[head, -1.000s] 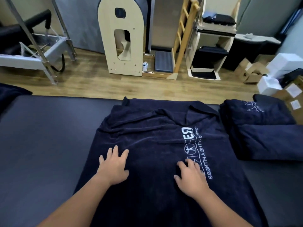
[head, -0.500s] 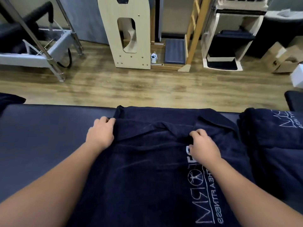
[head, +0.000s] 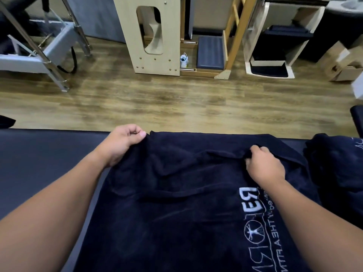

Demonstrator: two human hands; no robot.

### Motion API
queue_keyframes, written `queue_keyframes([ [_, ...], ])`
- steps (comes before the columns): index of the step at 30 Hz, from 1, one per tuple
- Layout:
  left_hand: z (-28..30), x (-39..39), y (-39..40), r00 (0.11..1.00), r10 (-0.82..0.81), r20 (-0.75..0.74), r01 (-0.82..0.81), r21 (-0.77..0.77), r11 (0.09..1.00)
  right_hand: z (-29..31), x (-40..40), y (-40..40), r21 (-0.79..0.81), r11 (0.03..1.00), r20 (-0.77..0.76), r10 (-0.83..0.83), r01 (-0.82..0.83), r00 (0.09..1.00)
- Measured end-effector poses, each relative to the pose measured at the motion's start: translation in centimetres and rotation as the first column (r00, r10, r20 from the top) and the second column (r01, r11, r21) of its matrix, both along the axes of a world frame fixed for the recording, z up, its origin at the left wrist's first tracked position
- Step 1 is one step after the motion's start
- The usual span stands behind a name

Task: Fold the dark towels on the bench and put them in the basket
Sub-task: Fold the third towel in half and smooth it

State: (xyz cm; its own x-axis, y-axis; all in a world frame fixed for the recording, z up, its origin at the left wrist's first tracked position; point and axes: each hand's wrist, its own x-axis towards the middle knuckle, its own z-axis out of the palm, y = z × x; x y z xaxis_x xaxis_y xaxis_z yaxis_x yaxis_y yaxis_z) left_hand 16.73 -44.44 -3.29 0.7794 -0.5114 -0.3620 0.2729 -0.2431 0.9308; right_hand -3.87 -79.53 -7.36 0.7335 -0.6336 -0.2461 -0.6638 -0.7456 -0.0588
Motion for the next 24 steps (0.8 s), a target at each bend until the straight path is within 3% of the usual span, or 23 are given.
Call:
queue_keyframes([
  [1, 0.3, 0.2, 0.2, 0.997, -0.038, -0.065, 0.037, -0.024, 0.999, 0.0, 0.2, -0.2, -0.001, 1.0, -0.004, -0.021, 0.021, 1.0],
  [2, 0.6, 0.5, 0.4, 0.99, -0.127, -0.065, 0.13, 0.046, 0.99, 0.1, 0.3, -0.5, -0.004, 0.999, -0.009, -0.039, 0.039, 0.999],
  [3, 0.7, 1.0, 0.8, 0.958, -0.285, -0.02, 0.282, 0.234, 0.931, 0.1, 0.4, -0.7, -0.005, 0.998, -0.015, -0.055, 0.055, 0.998],
  [4, 0.8, 1.5, 1.1, 0.876, -0.482, 0.0, 0.424, 0.477, 0.77, 0.1, 0.4, -0.9, -0.008, 0.998, -0.019, -0.067, 0.067, 0.998],
  [5, 0.8, 2.1, 1.5, 0.765, -0.641, -0.061, 0.505, 0.674, 0.539, 0.1, 0.4, -1.0, -0.012, 0.997, -0.021, -0.073, 0.073, 0.997],
  [7, 1.3, 2.8, 1.7, 0.657, -0.704, -0.271, 0.51, 0.847, 0.149, -0.1, 0.4, -1.2, -0.027, 0.997, -0.026, -0.071, 0.07, 0.997],
  [9, 2.4, 3.3, 1.5, 0.63, -0.711, -0.311, 0.342, 0.934, -0.106, -0.1, 0.5, -1.3, -0.042, 0.997, -0.042, -0.06, 0.058, 0.997],
  [10, 3.1, 3.9, 1.4, 0.63, -0.725, -0.279, 0.236, 0.958, -0.163, -0.1, 0.6, -1.4, -0.055, 0.997, -0.054, -0.055, 0.053, 0.997],
  [11, 4.0, 4.7, 1.4, 0.64, -0.734, -0.227, 0.147, 0.974, -0.174, 0.0, 0.7, -1.6, -0.071, 0.996, -0.065, -0.057, 0.052, 0.996],
  [12, 4.8, 5.6, 1.6, 0.666, -0.728, -0.16, 0.103, 0.987, -0.123, 0.1, 0.9, -1.9, -0.088, 0.995, -0.068, -0.062, 0.056, 0.996],
  [13, 5.7, 6.5, 1.7, 0.708, -0.703, -0.074, 0.11, 0.994, 0.006, 0.3, 1.1, -2.1, -0.1, 0.993, -0.056, -0.071, 0.065, 0.996],
  [15, 6.4, 8.3, 2.5, 0.838, -0.538, 0.09, 0.178, 0.887, 0.426, 0.4, 1.3, -2.8, -0.113, 0.99, -0.001, -0.085, 0.084, 0.996],
  [16, 6.5, 8.7, 3.0, 0.882, -0.456, 0.115, 0.181, 0.811, 0.556, 0.5, 1.4, -3.1, -0.107, 0.99, 0.03, -0.089, 0.092, 0.996],
  [17, 6.4, 9.1, 3.4, 0.897, -0.428, 0.112, 0.2, 0.761, 0.617, 0.5, 1.5, -3.4, -0.095, 0.991, 0.057, -0.084, 0.089, 0.995],
  [18, 5.9, 9.9, 3.7, 0.879, -0.464, 0.107, 0.198, 0.804, 0.561, 0.5, 1.6, -3.6, -0.075, 0.994, 0.081, -0.069, 0.075, 0.994],
  [19, 5.1, 10.7, 3.9, 0.853, -0.514, 0.087, 0.158, 0.896, 0.415, 0.4, 1.7, -3.7, -0.046, 0.997, 0.102, -0.049, 0.054, 0.994],
  [21, 3.3, 11.3, 4.1, 0.786, -0.616, 0.056, -0.051, 0.998, 0.026, 0.1, 1.9, -3.7, 0.015, 0.999, 0.136, -0.032, 0.03, 0.99],
  [22, 2.4, 11.1, 4.0, 0.779, -0.625, 0.053, -0.118, 0.991, -0.062, -0.1, 2.1, -3.5, 0.039, 0.999, 0.14, -0.031, 0.026, 0.99],
  [23, 1.7, 10.5, 3.4, 0.769, -0.635, 0.077, -0.162, 0.984, -0.077, -0.2, 2.3, -3.4, 0.058, 0.998, 0.141, -0.028, 0.02, 0.99],
  [24, 1.2, 9.4, 2.6, 0.74, -0.66, 0.13, -0.203, 0.979, -0.035, -0.3, 2.5, -3.4, 0.088, 0.996, 0.144, -0.034, 0.021, 0.989],
])
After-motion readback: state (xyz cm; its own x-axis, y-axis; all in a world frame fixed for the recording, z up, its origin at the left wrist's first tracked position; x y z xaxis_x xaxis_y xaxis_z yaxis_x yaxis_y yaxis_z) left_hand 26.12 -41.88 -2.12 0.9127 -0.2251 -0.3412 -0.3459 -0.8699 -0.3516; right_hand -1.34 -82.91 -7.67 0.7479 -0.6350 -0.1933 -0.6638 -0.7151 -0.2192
